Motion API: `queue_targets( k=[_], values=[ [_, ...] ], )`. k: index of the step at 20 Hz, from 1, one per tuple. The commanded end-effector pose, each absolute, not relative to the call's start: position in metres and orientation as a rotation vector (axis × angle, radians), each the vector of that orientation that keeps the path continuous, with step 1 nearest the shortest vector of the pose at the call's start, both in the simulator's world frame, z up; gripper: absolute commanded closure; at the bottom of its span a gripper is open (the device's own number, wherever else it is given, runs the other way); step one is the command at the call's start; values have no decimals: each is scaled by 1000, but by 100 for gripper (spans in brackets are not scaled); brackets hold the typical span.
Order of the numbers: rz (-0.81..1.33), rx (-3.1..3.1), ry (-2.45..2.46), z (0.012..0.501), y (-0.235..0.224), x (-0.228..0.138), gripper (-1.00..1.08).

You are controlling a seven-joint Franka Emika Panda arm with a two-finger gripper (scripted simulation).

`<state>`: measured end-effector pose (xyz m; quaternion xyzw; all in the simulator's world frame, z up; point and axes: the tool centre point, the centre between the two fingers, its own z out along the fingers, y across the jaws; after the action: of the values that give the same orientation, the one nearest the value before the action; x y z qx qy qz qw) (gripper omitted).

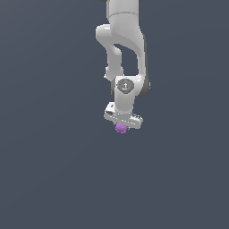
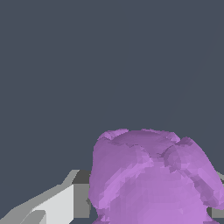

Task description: Pick up the object and move it to a goal position.

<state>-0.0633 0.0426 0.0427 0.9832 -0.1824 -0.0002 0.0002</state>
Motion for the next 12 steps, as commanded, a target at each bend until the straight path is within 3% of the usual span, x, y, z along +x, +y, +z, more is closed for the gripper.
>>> queue_targets(
  k=[1, 12],
  values=[
    [0, 3089, -571, 44, 71, -72, 108],
    [0, 3089, -571, 48, 193, -104, 108]
  ],
)
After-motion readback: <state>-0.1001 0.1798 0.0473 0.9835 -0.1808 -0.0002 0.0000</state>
